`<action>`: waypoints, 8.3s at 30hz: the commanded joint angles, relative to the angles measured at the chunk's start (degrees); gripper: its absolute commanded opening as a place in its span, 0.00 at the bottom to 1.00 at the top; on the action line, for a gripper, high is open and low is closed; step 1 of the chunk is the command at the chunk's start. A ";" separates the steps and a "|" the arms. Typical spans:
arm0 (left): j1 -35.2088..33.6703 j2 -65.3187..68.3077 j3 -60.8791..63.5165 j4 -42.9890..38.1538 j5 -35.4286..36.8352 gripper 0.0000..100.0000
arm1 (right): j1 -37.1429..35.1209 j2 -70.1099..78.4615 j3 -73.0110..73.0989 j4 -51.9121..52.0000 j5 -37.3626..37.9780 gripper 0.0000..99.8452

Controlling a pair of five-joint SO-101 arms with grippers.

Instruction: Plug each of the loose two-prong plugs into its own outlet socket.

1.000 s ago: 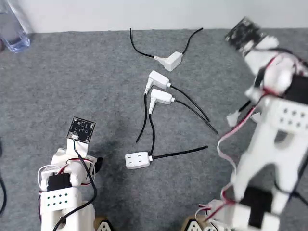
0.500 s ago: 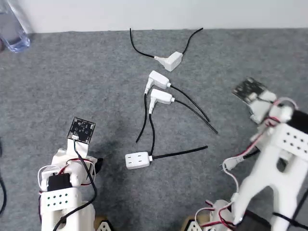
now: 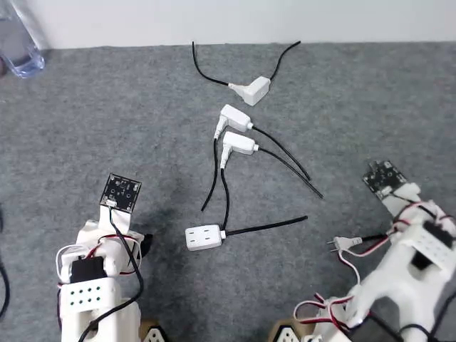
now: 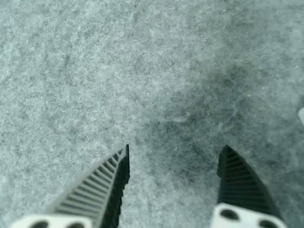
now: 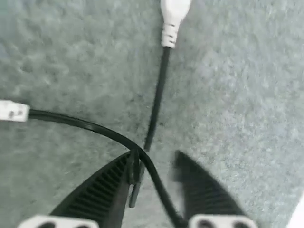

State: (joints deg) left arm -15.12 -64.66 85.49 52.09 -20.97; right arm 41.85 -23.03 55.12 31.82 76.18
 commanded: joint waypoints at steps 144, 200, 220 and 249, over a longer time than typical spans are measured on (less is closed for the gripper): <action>0.44 -0.79 -0.13 -2.11 -0.44 0.28 | -24.92 18.07 -8.97 29.41 49.49 0.03; 35.78 -0.88 -0.31 -18.29 29.80 0.28 | -46.20 17.45 -39.21 67.21 16.09 0.01; 45.71 -0.79 3.38 -30.59 51.08 0.29 | -64.92 17.45 -50.81 68.88 -2.73 0.01; 39.91 -0.97 6.73 -41.93 51.34 0.29 | -59.56 22.99 -52.40 68.44 -0.09 0.01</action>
State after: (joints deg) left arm 25.14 -64.66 94.29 11.91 29.67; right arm -18.29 -1.41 5.01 100.04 75.38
